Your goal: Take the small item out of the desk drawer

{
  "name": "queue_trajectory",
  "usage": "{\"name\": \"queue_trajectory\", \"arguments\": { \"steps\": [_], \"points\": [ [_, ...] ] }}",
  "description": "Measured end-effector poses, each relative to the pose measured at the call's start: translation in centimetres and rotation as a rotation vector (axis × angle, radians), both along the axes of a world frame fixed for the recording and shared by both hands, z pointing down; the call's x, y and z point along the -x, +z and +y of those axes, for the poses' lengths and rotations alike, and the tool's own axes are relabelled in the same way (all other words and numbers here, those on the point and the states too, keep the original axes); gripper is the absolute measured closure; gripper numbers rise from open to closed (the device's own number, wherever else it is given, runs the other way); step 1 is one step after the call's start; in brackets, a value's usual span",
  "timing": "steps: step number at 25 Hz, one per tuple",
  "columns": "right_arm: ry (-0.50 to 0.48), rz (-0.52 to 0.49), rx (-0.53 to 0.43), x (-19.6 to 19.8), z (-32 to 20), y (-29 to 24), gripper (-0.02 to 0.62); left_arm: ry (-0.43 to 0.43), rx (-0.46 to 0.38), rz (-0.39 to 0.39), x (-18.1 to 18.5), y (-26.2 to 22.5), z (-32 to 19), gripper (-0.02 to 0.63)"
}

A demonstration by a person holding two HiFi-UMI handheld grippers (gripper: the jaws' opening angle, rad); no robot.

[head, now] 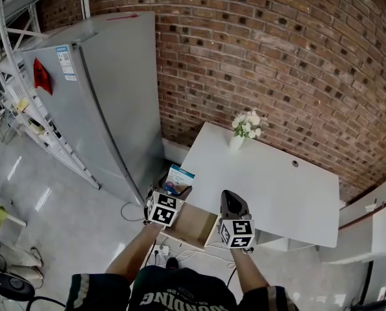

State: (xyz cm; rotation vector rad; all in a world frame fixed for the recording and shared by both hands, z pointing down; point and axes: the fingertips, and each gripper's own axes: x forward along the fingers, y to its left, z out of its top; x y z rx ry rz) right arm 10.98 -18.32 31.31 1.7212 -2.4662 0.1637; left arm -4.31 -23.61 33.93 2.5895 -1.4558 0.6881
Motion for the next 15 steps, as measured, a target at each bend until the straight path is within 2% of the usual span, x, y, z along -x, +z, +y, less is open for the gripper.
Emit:
{"name": "queue_trajectory", "arguments": {
  "steps": [15],
  "points": [
    [0.0, -0.013, 0.028, -0.3, 1.0, 0.9, 0.572, 0.014, 0.014, 0.006, -0.8, 0.5, 0.9, 0.19]
  ]
}}
